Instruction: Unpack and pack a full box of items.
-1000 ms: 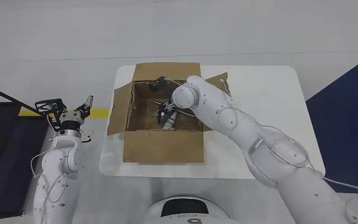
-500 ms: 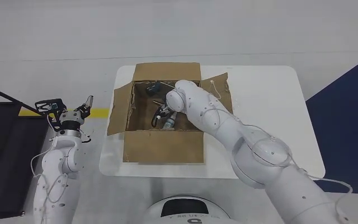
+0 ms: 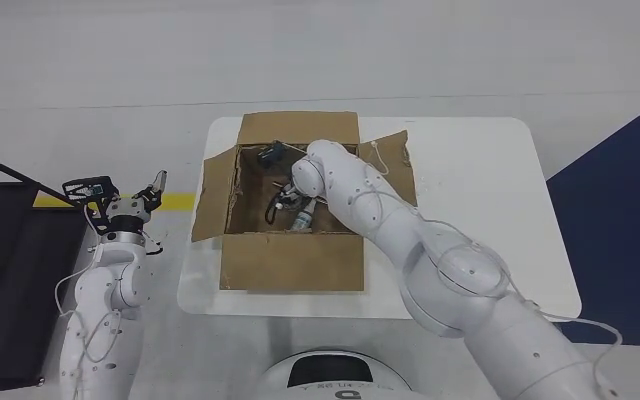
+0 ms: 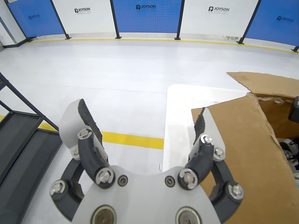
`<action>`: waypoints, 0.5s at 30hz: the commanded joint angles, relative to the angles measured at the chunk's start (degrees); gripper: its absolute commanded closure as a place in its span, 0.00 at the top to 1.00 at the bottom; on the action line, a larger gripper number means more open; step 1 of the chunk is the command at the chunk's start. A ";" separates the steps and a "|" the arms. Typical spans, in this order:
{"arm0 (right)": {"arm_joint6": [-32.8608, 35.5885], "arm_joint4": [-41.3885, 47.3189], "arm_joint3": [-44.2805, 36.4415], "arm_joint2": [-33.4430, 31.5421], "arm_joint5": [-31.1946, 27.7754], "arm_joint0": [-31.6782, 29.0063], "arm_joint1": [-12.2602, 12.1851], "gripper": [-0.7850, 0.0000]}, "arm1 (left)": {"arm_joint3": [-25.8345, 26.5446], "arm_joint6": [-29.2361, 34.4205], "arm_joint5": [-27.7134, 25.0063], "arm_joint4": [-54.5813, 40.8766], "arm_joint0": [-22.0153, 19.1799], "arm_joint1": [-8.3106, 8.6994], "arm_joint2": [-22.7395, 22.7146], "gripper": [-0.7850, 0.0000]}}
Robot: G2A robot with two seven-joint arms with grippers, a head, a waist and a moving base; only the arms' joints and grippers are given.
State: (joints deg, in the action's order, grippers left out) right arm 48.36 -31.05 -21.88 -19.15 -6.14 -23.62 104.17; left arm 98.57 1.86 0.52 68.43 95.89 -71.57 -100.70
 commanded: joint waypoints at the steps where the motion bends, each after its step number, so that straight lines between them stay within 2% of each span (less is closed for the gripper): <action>1: -0.51 -0.33 -0.14 -0.23 0.17 0.19 0.10 0.00 | 0.00 0.00 0.00 0.00 0.00 0.00 0.00 1.00; 6: -2.11 -0.85 -1.81 -1.28 -0.38 0.52 -0.17 0.00 | 0.00 0.00 0.00 0.00 0.00 0.00 0.00 1.00; 10: -4.40 -0.07 -5.12 -3.21 -3.67 0.45 -1.30 0.00 | 0.00 0.00 0.00 0.00 0.00 0.00 0.00 1.00; 13: -7.05 0.66 -8.52 -5.73 -7.03 0.12 -3.23 0.00 | 0.00 0.00 0.00 0.00 0.00 0.00 0.00 1.00; 15: -8.93 1.97 -12.00 -9.06 -9.28 -0.66 -5.61 0.00 | 0.00 0.00 0.00 0.00 0.00 0.00 0.00 1.00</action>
State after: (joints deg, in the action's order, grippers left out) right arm 40.18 -29.59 -31.97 -26.34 -14.37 -23.83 99.91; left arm 98.57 1.86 0.52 68.43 95.89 -71.57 -100.70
